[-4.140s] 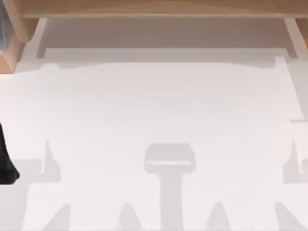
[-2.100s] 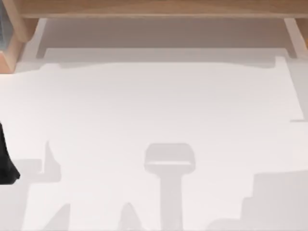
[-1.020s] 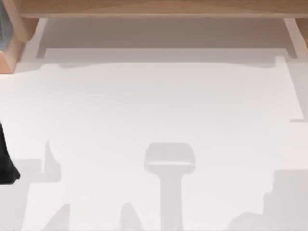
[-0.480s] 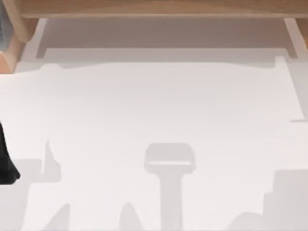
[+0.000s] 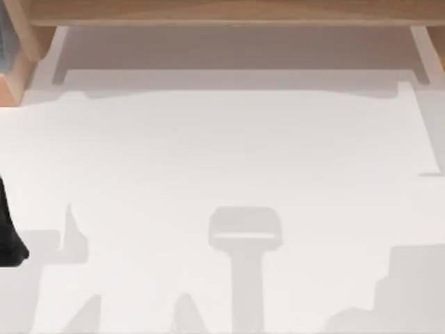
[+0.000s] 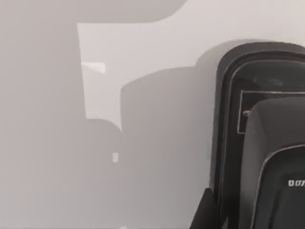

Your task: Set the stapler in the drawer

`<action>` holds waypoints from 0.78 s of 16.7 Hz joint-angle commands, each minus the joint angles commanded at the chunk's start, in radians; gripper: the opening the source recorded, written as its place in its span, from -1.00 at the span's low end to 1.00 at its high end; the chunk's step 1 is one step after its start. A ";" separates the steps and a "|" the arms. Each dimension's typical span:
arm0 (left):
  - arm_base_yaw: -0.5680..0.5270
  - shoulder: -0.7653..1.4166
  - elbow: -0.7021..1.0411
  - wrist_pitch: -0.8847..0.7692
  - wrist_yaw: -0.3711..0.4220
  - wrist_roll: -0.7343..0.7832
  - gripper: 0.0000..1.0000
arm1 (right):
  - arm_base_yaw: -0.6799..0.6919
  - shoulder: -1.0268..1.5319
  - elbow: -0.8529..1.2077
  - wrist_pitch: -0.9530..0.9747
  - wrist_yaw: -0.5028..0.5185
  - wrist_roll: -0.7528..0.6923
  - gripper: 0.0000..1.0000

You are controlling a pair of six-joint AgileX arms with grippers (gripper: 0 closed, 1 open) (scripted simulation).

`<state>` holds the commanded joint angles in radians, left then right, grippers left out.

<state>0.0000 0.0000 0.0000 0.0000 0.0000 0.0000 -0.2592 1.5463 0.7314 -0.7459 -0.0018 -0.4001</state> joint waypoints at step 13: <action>0.000 0.000 0.000 0.000 0.000 0.000 1.00 | -0.039 -0.064 0.146 -0.134 0.006 0.007 -1.00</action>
<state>0.0000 0.0000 0.0000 0.0000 0.0000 0.0000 -0.2985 1.4820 0.8777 -0.8802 0.0038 -0.3935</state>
